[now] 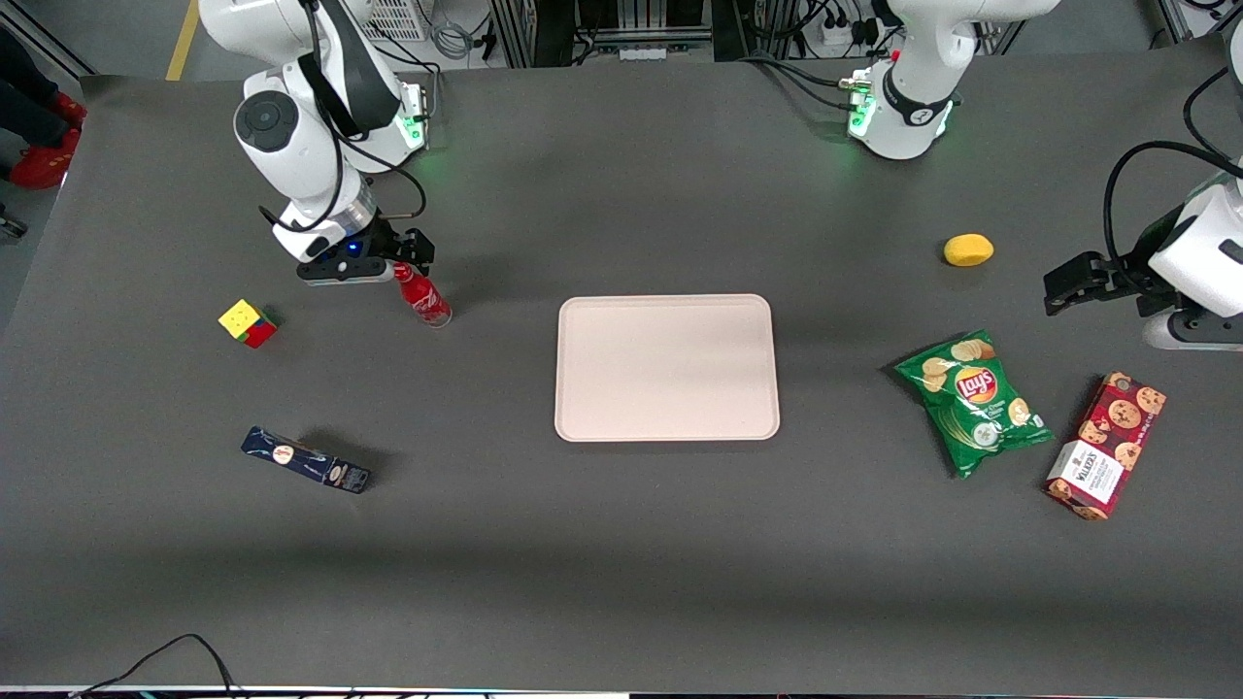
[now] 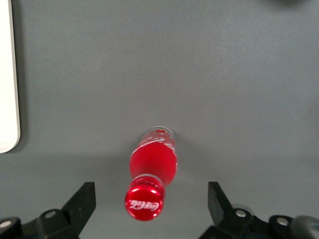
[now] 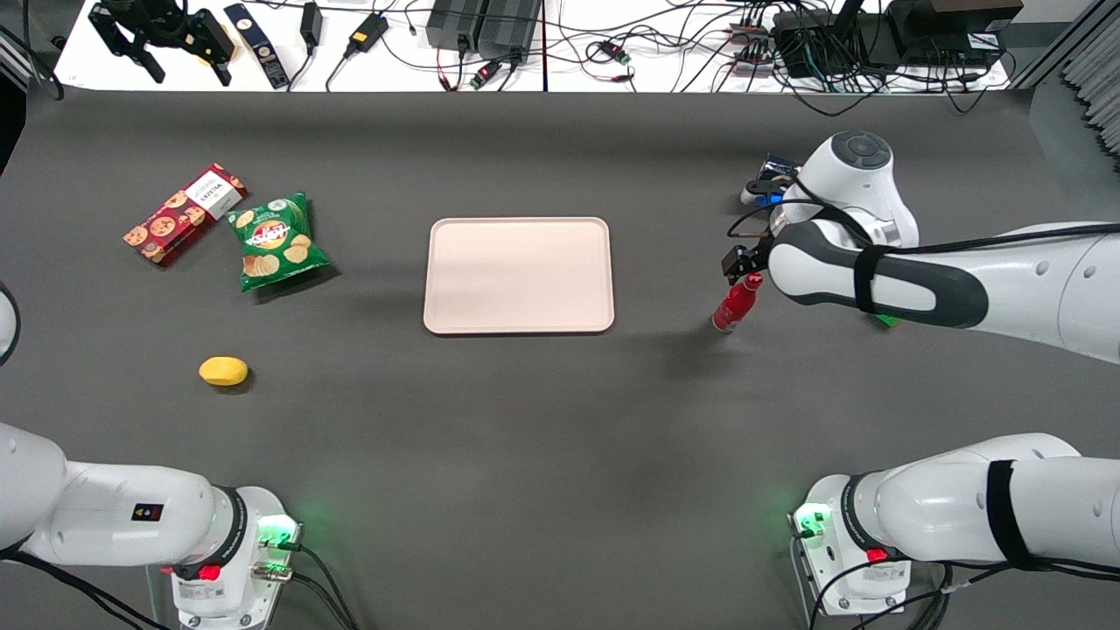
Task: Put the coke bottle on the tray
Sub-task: 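Lower the open right gripper around the bottle's neck and close it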
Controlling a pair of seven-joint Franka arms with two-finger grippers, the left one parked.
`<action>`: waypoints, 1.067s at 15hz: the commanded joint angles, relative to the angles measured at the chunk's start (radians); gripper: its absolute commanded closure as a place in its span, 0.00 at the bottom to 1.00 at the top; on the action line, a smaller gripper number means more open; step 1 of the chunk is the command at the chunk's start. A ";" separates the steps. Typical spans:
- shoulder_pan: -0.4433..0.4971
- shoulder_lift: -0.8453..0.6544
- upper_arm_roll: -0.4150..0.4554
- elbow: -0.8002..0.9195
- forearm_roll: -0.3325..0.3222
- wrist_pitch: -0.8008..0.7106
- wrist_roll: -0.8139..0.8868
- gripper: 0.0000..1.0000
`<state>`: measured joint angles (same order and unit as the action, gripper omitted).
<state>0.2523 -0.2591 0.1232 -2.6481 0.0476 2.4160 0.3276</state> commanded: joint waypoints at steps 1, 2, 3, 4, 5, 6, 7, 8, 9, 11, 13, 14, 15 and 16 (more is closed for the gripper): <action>0.001 0.004 0.033 -0.001 0.021 0.022 0.036 0.02; 0.001 0.006 0.033 -0.001 0.021 0.023 0.036 0.05; 0.001 0.006 0.033 -0.001 0.021 0.023 0.034 0.05; 0.001 0.006 0.033 -0.003 0.021 0.023 0.034 0.06; 0.001 0.008 0.033 -0.003 0.021 0.025 0.034 0.08; -0.001 0.012 0.033 -0.001 0.021 0.026 0.030 0.09; -0.001 0.014 0.033 -0.003 0.021 0.029 0.027 0.09; -0.001 0.015 0.033 -0.001 0.021 0.031 0.025 0.10; -0.001 0.017 0.032 -0.003 0.020 0.031 0.022 0.12; -0.001 0.018 0.032 -0.001 0.021 0.034 0.021 0.13; -0.001 0.020 0.032 -0.003 0.020 0.035 0.019 0.21; -0.001 0.018 0.032 -0.003 0.020 0.035 0.016 0.27; -0.002 0.020 0.030 -0.003 0.020 0.035 0.015 0.36; -0.002 0.020 0.030 -0.003 0.020 0.035 0.014 0.46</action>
<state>0.2520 -0.2463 0.1518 -2.6483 0.0477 2.4319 0.3495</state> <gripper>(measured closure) 0.256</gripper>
